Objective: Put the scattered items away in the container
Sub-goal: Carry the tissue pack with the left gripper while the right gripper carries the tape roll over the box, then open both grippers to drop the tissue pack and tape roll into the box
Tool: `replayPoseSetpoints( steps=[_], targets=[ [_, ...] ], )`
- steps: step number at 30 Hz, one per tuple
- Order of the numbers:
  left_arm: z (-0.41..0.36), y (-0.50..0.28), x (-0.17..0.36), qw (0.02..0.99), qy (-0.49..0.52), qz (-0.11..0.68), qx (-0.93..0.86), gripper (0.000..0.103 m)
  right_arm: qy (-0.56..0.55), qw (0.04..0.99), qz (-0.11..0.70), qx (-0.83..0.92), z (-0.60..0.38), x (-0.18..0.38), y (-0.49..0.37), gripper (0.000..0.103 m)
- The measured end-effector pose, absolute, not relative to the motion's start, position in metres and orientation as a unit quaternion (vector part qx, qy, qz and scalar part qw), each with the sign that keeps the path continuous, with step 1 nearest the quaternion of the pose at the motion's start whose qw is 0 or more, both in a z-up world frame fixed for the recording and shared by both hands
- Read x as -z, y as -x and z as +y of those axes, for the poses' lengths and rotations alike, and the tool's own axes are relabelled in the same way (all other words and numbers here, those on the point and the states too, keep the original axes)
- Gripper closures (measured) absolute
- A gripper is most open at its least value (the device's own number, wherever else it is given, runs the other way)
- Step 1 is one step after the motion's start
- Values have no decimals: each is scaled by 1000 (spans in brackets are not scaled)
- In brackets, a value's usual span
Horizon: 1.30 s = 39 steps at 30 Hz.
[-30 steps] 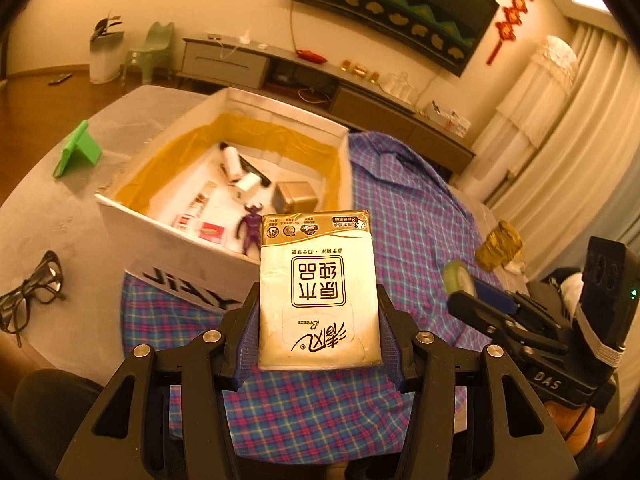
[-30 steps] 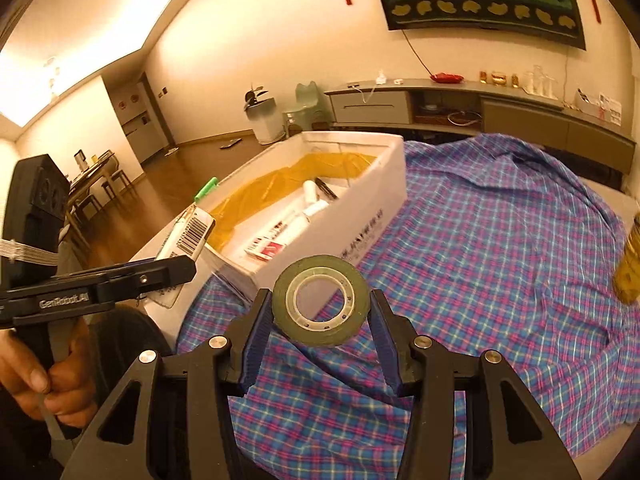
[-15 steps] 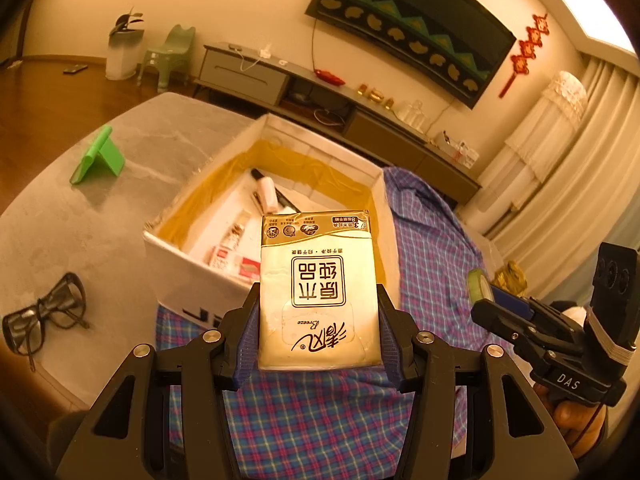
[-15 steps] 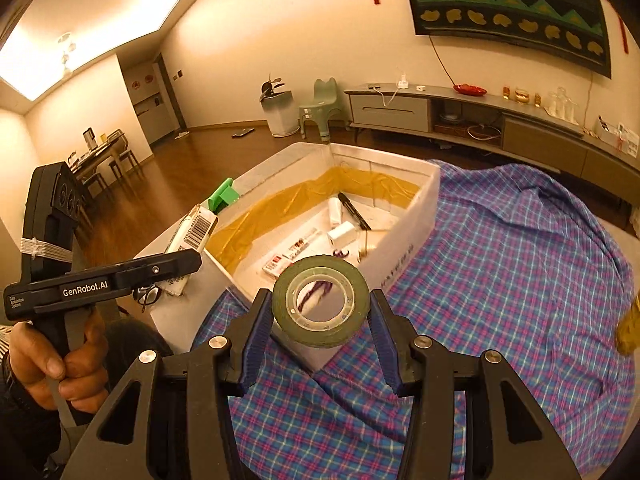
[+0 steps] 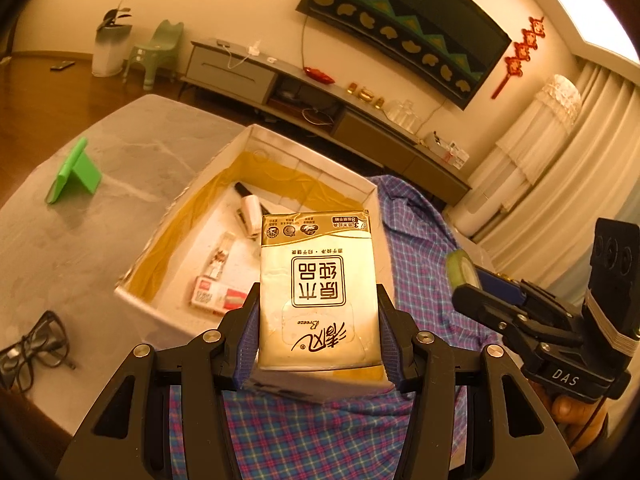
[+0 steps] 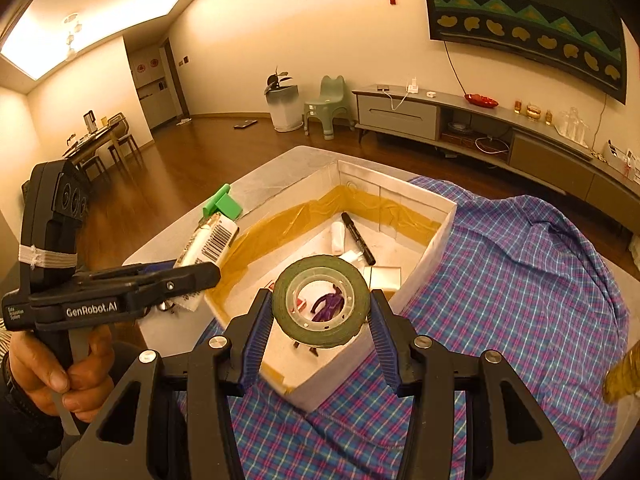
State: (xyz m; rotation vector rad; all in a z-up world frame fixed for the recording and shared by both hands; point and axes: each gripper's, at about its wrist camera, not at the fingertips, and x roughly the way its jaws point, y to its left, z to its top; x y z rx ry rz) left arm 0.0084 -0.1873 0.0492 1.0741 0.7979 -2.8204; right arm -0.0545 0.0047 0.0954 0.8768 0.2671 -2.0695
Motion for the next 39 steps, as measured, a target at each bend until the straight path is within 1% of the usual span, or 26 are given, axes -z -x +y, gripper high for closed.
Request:
replayPoseSetpoints(
  steps=[8,17,25,39],
  targets=[
    [-193,26,-54,-4,-356,270,895,50,-354,417,122,828,-17,-98,86,53],
    [-196,57,-43,-14,-387,299,872,50,-373,400,129,827,-38,-90,134,53],
    [-179,79,-21,-27,-433,293,852,49,-403,387,137,817,-56,-69,174,53],
    [-160,93,11,-33,-497,257,828,48,-425,354,199,809,-83,-33,219,53]
  ],
)
